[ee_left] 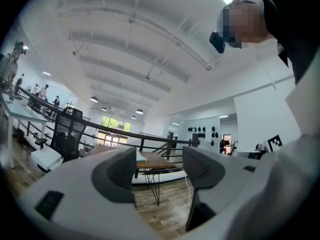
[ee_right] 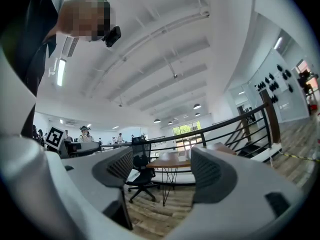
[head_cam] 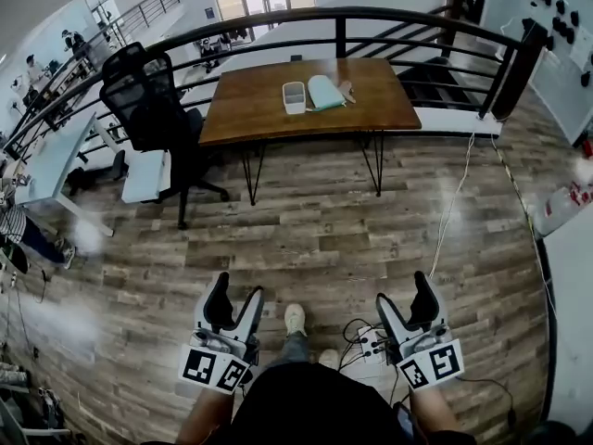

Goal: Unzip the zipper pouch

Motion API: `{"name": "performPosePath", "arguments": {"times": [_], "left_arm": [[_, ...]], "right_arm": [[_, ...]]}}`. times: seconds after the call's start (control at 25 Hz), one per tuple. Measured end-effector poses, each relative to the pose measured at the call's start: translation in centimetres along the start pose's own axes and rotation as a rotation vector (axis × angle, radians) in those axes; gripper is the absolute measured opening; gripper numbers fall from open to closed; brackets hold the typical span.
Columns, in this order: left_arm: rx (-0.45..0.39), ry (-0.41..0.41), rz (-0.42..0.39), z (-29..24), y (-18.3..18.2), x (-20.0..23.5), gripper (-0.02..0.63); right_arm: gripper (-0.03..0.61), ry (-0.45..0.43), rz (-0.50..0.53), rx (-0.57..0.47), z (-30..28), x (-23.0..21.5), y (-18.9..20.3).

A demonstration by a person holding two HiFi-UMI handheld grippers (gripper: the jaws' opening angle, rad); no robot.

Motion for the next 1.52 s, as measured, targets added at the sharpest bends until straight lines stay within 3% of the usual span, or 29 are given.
{"name": "performPosePath", "arguments": {"times": [0.28,0.6,0.92,1.16,1.52], "left_arm": [[0.027,0.001,-0.023,-5.8,-0.4,5.2,0.281],[-0.007,0.022,0.019,-12.3,-3.0,11.8,0.281],[-0.007,0.054,0.001,-15.7,-4.4,17.2,0.279],[0.018,0.069,0.008,-18.3,-4.3,18.6,0.279],[0.016,0.049,0.000,-22.5,-5.1,20.4,0.279]], "right_arm": [[0.317,0.060,0.052,-0.024,-5.9,-0.9,-2.3],[0.299,0.071,0.096,-0.039,-14.7,-1.2,-5.3],[0.290,0.115,0.086,-0.052,-21.8,-0.2,-5.2],[0.290,0.090,0.095,0.016,-24.7,-0.6,-4.9],[0.282,0.045,0.105,0.014,-30.9,-4.1,-6.1]]}}
Point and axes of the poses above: the fingertips, and each gripper's own axes: z backward along the fingers, x to its left, y out of its underside, the point moved 9 cm from there along z, backward along the fingers, and after that the axes turned 8 degrees about x, right-handed, at the moved point
